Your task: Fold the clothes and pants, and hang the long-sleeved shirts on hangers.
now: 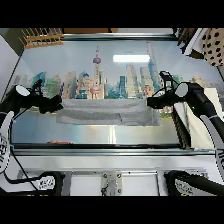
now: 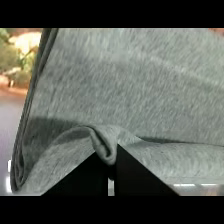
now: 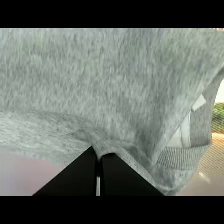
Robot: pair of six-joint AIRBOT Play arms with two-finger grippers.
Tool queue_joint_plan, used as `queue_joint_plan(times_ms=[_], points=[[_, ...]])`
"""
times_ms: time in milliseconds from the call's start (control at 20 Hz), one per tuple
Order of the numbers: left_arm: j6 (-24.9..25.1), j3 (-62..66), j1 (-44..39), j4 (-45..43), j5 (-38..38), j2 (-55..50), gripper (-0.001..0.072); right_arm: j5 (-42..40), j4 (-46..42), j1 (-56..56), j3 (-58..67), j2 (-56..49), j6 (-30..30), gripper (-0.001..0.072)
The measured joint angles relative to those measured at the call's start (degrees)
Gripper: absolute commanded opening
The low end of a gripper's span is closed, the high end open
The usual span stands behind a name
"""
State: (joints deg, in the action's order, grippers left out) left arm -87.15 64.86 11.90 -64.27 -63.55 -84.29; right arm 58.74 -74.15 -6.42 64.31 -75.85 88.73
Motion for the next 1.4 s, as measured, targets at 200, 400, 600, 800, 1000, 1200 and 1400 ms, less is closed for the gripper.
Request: queue_joint_plan(times_ms=[200,400,600,800,1000,1200,1400], points=[[-0.2,6.5,-2.1,0.9,0.0,-7.1,0.0451,-7.1,1.4,0.0,0.4,-3.1,0.0,0.0175],[-1.9,13.0,-2.9,1.3,0.8,-9.8,0.0564,-14.7,6.6,0.5,1.3,-4.3,0.0,0.0711],[-3.0,16.8,-2.2,1.3,0.9,-6.8,0.0500,-14.3,10.0,5.0,3.4,-2.8,-3.1,0.0711],[-2.9,11.5,-3.7,1.3,0.9,-1.0,0.0008,-4.4,11.2,13.7,1.4,-1.8,-10.3,0.0715],[-2.8,3.0,-8.6,1.3,2.1,3.0,0.0008,0.7,15.0,23.5,-5.2,-2.4,-15.5,0.0720],[-2.6,-2.9,-15.1,1.4,3.2,4.1,0.0008,2.9,23.4,30.1,-8.5,-7.2,-21.7,0.0720],[-2.6,-4.9,-19.9,1.4,4.0,4.4,0.0008,3.9,30.0,31.5,-9.3,-12.7,-27.1,0.0719]])
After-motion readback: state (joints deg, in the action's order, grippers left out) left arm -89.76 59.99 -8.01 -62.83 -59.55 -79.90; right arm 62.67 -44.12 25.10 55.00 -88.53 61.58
